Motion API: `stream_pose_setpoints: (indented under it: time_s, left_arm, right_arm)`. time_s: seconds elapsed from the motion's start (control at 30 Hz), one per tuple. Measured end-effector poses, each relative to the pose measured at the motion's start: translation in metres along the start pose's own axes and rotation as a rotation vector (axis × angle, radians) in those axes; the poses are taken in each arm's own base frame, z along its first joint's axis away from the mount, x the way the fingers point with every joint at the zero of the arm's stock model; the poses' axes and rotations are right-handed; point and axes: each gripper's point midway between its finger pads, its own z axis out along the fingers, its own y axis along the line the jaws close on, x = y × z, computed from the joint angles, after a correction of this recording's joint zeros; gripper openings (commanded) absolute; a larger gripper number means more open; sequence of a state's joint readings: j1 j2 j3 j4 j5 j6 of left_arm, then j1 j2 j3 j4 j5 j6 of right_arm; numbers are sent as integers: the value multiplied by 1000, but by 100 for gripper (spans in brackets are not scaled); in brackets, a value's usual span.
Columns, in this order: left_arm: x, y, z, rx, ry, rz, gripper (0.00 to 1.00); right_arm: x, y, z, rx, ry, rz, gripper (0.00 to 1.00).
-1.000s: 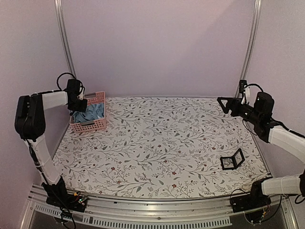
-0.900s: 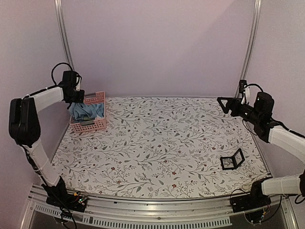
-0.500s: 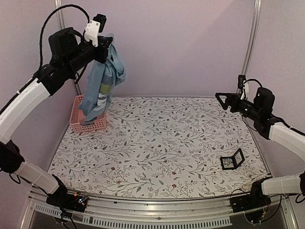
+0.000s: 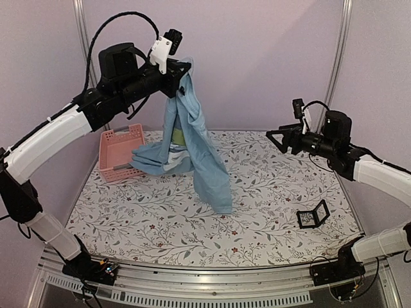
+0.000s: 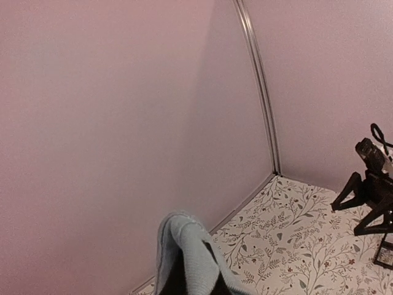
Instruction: Pin the brooch onto the clothing
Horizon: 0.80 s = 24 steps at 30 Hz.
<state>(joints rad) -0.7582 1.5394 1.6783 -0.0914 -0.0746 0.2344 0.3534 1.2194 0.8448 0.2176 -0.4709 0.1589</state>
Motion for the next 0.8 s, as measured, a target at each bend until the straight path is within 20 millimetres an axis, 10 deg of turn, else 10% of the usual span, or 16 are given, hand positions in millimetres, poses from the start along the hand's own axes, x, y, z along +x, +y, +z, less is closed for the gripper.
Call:
stream_pose_setpoints:
  time_s: [0.4,0.63,0.73,0.8]
  left_arm:
    - [-5,-17,-1,40,-14,-22,0]
    - [-4,-19,-2,44,-11,-21,0]
    - [-5,-19,-3,39,-12,-20,0]
    - [-4,-18,-5,34,-13,-20,0]
  right_arm:
    - [124,102,58,-303,236,-217,98]
    - [134,115,114,-349,162,-220,99]
    - [116,125,135,-363,92,-238,83]
    - [101,133,145,-379,48,-236,51]
